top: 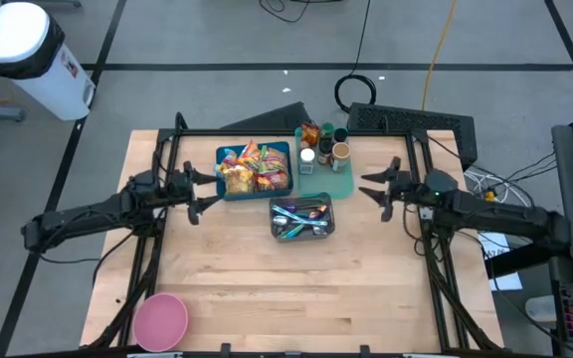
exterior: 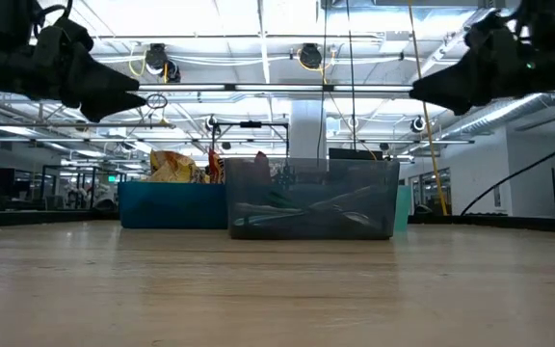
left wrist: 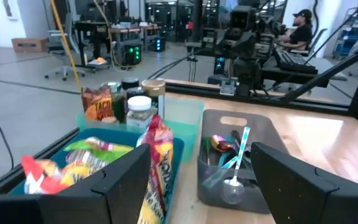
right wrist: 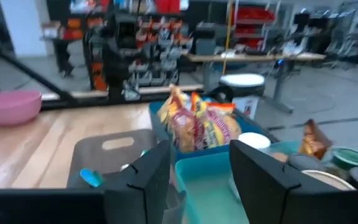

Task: Pick & Place Food Item
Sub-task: Return to Home Position

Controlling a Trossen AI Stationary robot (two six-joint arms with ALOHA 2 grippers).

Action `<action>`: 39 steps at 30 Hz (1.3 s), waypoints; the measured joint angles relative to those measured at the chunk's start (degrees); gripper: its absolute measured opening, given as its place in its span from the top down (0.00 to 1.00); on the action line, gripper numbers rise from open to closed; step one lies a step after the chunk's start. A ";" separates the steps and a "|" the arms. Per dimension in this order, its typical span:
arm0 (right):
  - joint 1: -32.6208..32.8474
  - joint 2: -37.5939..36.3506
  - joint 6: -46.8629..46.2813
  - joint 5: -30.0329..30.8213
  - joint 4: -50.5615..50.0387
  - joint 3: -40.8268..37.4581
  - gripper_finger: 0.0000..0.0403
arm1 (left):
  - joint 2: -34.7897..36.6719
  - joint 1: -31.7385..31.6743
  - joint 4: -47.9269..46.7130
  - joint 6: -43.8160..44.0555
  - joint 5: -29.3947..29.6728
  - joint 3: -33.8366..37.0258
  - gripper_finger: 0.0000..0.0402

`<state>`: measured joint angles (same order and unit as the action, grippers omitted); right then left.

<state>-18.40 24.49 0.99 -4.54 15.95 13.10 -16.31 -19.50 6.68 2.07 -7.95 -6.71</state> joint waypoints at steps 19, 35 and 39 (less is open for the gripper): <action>-1.94 -18.72 -3.94 0.23 -1.73 -12.04 0.61 | 3.58 -0.40 -0.76 3.21 -0.67 4.16 0.29; -1.78 -18.70 -3.28 -0.08 -7.87 -12.21 0.61 | 3.58 -0.40 -0.59 2.77 -0.56 4.16 0.29; -1.77 -18.64 -3.29 -0.07 -7.63 -12.24 0.61 | 3.58 -0.40 -0.57 2.74 -0.56 4.16 0.29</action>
<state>-20.17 5.85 -2.31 -4.61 8.33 0.86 -12.73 -19.90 6.11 4.81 -8.51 -2.55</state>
